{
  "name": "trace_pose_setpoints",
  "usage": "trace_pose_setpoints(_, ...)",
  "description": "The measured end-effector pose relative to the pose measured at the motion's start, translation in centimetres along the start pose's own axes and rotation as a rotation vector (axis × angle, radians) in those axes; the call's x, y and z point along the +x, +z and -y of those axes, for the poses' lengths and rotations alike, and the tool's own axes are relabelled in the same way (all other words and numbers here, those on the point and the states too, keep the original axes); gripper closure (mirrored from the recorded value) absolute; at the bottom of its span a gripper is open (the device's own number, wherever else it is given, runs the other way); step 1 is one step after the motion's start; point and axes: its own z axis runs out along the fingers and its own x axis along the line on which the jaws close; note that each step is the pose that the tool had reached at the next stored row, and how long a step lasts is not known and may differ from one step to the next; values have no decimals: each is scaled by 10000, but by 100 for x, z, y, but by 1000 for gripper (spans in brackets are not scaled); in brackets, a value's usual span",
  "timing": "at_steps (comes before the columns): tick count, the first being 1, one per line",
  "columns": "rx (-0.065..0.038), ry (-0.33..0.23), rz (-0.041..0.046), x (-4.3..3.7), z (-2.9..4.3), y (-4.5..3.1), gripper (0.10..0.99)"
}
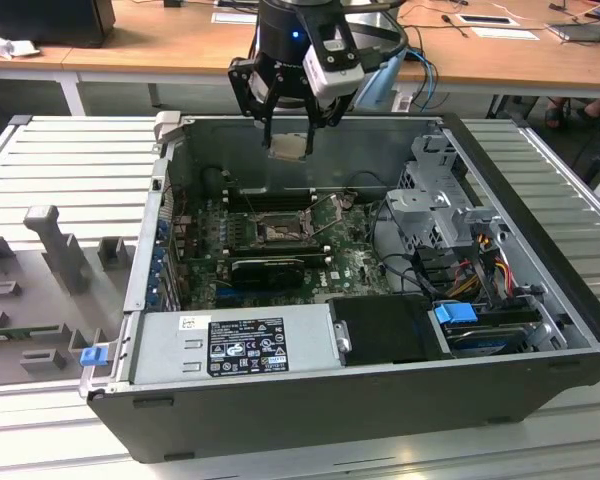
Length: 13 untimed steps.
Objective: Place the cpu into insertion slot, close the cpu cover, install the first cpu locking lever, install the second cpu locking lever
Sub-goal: 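Place the cpu into insertion slot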
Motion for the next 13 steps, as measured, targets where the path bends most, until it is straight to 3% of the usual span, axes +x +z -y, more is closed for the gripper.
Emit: trace_pose_setpoints(13, 5, 695, 63, -4, 19, 12, 545)
